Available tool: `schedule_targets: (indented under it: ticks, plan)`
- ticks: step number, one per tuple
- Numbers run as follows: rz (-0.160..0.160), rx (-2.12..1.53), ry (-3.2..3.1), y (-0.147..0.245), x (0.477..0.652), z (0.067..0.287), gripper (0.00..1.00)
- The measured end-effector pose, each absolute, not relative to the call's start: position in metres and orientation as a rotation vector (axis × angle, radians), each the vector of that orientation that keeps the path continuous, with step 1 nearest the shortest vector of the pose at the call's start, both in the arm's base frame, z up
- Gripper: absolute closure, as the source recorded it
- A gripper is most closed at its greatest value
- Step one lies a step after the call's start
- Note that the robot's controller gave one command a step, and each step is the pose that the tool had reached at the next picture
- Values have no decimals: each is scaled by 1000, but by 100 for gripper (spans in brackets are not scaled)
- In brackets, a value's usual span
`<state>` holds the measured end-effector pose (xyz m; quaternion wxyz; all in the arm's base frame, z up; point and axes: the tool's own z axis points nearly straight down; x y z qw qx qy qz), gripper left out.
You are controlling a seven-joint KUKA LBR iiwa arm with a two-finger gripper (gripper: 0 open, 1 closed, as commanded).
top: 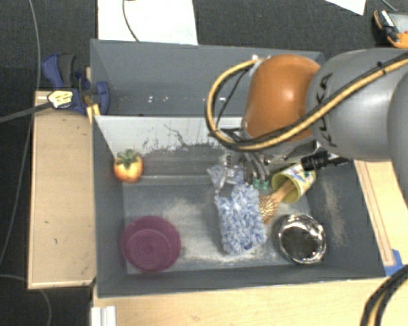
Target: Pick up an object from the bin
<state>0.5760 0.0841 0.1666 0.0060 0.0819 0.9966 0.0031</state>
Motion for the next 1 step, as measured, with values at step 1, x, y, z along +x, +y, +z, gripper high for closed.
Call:
schedule_targets:
  ticks: [1]
  plan:
    - [9,257,3120,84,576,175,100]
